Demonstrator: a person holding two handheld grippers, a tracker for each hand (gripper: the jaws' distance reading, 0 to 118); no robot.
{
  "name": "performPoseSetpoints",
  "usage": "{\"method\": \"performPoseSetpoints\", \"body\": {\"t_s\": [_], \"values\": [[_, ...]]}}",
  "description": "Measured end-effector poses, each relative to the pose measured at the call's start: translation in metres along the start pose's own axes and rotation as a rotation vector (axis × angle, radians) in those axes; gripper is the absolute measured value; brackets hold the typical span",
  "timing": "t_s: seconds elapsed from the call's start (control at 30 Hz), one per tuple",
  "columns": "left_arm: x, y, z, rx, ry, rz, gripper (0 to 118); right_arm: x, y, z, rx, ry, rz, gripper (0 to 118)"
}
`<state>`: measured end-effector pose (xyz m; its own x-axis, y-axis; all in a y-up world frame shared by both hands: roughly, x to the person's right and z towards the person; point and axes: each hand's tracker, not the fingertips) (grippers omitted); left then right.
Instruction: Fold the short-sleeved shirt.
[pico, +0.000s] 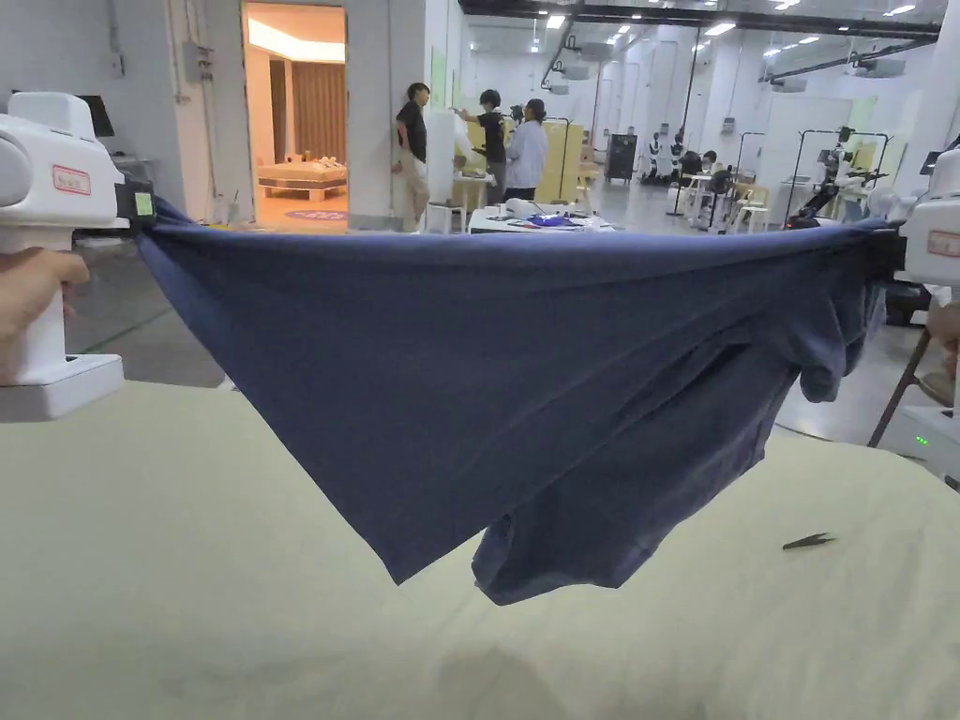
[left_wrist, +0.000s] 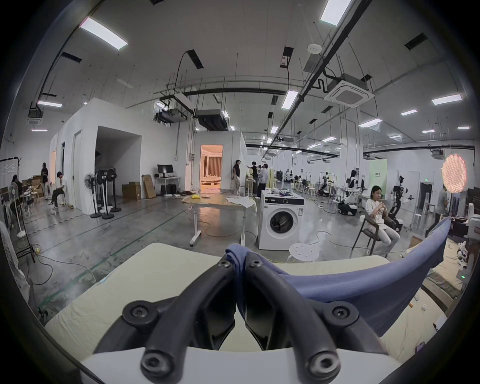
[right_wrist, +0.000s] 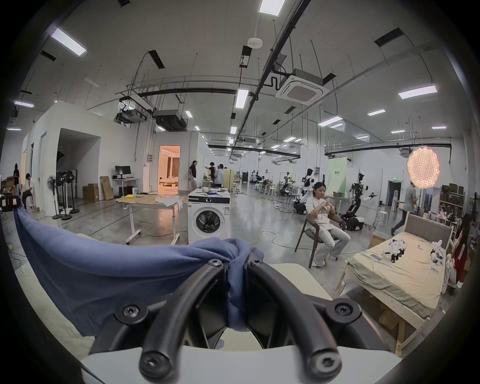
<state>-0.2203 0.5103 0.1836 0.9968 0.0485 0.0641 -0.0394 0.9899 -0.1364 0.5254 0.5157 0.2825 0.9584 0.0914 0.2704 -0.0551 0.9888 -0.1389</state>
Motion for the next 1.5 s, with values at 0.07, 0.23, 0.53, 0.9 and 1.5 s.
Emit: {"method": "performPoseSetpoints", "body": {"t_s": [0.07, 0.23, 0.53, 0.9, 1.5], "values": [[0.002, -0.006, -0.002, 0.01, 0.0, 0.005, 0, 0.0, -0.005, -0.004, 0.009, -0.002, -0.008, 8], [0.002, -0.035, -0.015, -0.017, 0.003, -0.026, 0, -0.001, -0.039, -0.014, 0.014, 0.012, -0.018, 8], [0.0, -0.133, -0.013, -0.121, -0.027, -0.033, 0, -0.004, -0.138, -0.008, -0.114, 0.032, 0.007, 8], [-0.033, -0.302, 0.094, -0.287, -0.082, 0.085, 0, 0.007, -0.299, 0.099, -0.309, 0.023, 0.079, 8], [-0.036, -0.432, 0.201, -0.518, -0.031, 0.126, 6, 0.005, -0.403, 0.194, -0.572, 0.051, 0.129, 12]]}}
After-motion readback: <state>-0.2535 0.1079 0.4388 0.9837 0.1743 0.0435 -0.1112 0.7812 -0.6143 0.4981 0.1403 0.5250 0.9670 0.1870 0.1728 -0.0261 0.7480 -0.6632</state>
